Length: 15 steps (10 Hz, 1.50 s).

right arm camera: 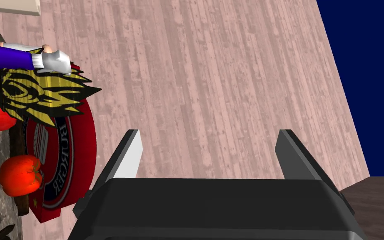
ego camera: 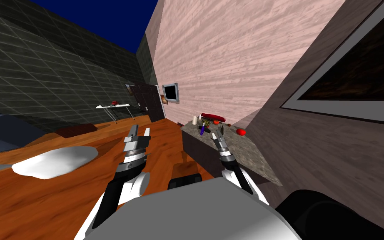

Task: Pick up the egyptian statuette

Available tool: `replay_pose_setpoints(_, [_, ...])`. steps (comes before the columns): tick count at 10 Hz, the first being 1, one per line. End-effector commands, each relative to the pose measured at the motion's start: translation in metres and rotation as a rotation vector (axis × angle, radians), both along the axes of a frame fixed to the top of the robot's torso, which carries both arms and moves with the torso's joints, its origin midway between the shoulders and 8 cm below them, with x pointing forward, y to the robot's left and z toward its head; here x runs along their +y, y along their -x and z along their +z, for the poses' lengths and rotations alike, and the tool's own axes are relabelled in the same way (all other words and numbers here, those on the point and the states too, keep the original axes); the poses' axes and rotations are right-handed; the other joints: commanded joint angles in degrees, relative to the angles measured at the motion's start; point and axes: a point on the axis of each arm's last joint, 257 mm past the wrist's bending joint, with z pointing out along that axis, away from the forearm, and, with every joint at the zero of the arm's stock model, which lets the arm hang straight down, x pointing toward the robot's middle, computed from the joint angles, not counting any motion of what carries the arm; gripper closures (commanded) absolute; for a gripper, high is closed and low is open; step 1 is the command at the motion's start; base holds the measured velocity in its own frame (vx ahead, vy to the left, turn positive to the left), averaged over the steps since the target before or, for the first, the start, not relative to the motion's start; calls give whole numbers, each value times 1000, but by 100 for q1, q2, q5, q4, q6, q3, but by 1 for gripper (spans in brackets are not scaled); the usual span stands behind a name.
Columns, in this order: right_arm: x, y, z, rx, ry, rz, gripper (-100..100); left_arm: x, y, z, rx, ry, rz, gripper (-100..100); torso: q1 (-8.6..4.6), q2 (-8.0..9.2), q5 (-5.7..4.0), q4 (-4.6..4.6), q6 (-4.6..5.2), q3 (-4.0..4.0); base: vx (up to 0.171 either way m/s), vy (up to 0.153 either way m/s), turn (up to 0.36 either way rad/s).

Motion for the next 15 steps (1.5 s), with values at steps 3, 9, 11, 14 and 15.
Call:
replay_pose_setpoints(3, [-3,4,-38,99,133,4,-100,0,0,0,0,0,0,0,5,1,0,0,1,0,-36,118,-16])
replay_pose_setpoints(9, [-28,31,-127,329,420,11,-100,0,0,0,0,0,0,0,-32,-30,-7,-7,0,-17,22,71,22])
replay_pose_setpoints(11, [-40,42,-152,395,504,16,-100,0,0,0,0,0,0,0,-19,-37,-5,-8,-1,-22,52,74,54])
replay_pose_setpoints(14, [-71,72,-200,535,676,27,-100,0,0,0,0,0,0,0,-30,-51,-7,-11,0,-29,72,43,75])
replay_pose_setpoints(15, [-88,90,-220,601,750,27,-100,0,0,0,0,0,0,0,-37,-47,-8,-11,-1,-28,54,30,92])
